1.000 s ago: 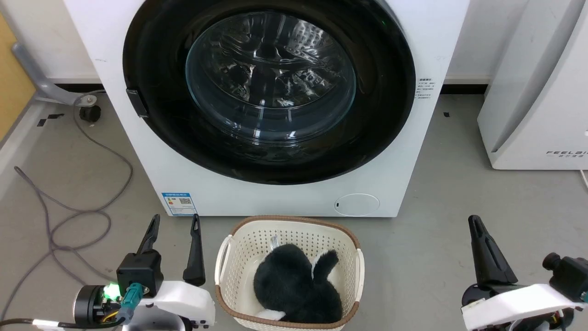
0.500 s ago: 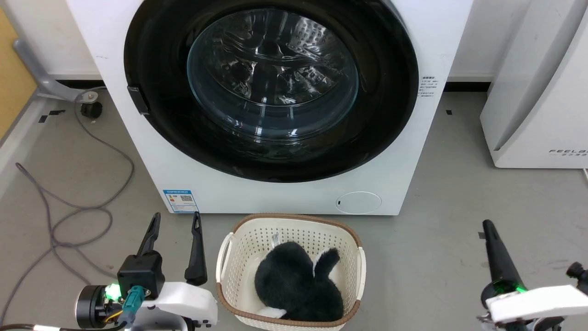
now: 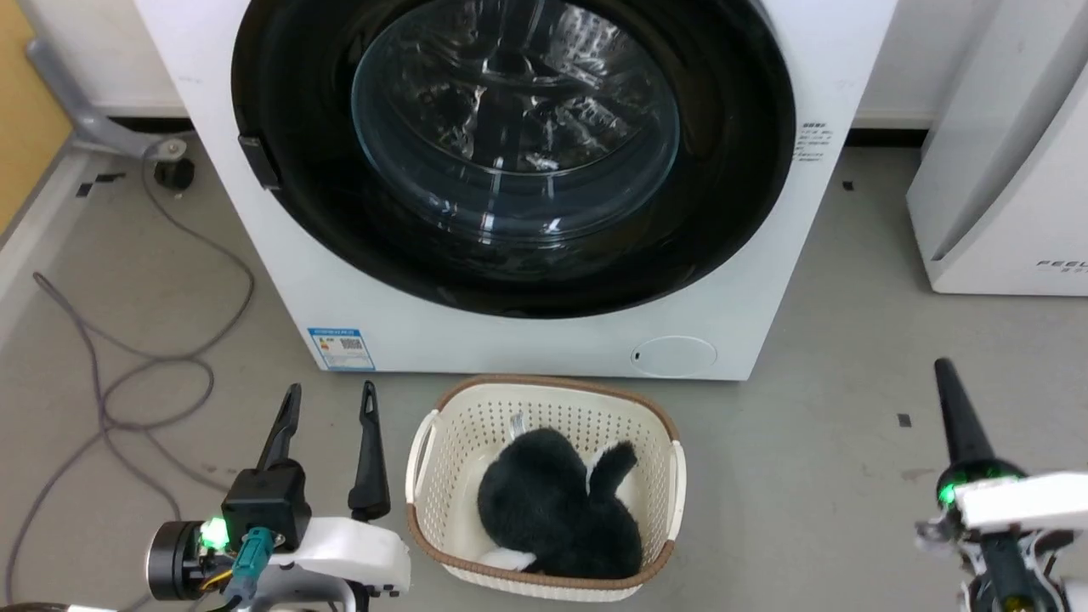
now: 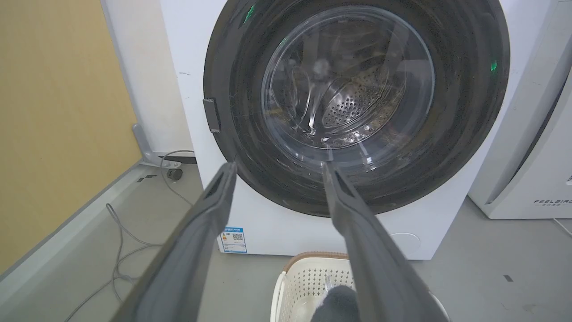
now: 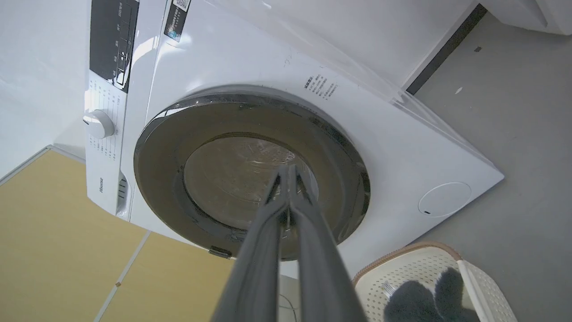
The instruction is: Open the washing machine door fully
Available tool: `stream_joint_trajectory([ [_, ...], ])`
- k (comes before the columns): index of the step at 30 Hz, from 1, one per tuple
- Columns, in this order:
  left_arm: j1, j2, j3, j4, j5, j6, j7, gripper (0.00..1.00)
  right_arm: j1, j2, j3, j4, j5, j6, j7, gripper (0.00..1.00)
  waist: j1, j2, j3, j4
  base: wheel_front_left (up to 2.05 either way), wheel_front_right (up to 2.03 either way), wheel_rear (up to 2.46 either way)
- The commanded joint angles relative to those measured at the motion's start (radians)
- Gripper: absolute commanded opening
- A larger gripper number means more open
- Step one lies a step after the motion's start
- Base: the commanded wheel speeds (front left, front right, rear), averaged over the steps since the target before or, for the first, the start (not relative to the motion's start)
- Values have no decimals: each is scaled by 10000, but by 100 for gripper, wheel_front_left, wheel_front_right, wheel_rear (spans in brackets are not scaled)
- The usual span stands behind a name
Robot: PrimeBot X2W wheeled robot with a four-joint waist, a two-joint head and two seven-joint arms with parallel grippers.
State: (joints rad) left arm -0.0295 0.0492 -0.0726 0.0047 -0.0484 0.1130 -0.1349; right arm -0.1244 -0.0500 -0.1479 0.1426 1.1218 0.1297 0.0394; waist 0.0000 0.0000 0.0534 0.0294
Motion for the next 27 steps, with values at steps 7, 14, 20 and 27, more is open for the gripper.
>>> stream_joint_trajectory([
  [7,-431,8,-160,-82,-97,160,-242,100,-1207,-172,-551,703,856,7,281,0,0,0,432,183,0,0,0],
  [14,-740,8,-325,-193,-161,296,-389,100,-2461,-510,-1044,1496,1487,7,402,0,0,0,929,373,0,0,0],
  [20,-1101,8,-519,-275,-249,440,-514,100,-3777,-1011,-1433,2259,2091,8,450,0,0,0,1487,586,0,0,0],
  [27,-1479,9,-762,-361,-346,620,-660,100,-5474,-1692,-1460,3145,2584,8,589,0,0,0,2110,899,0,0,0],
])
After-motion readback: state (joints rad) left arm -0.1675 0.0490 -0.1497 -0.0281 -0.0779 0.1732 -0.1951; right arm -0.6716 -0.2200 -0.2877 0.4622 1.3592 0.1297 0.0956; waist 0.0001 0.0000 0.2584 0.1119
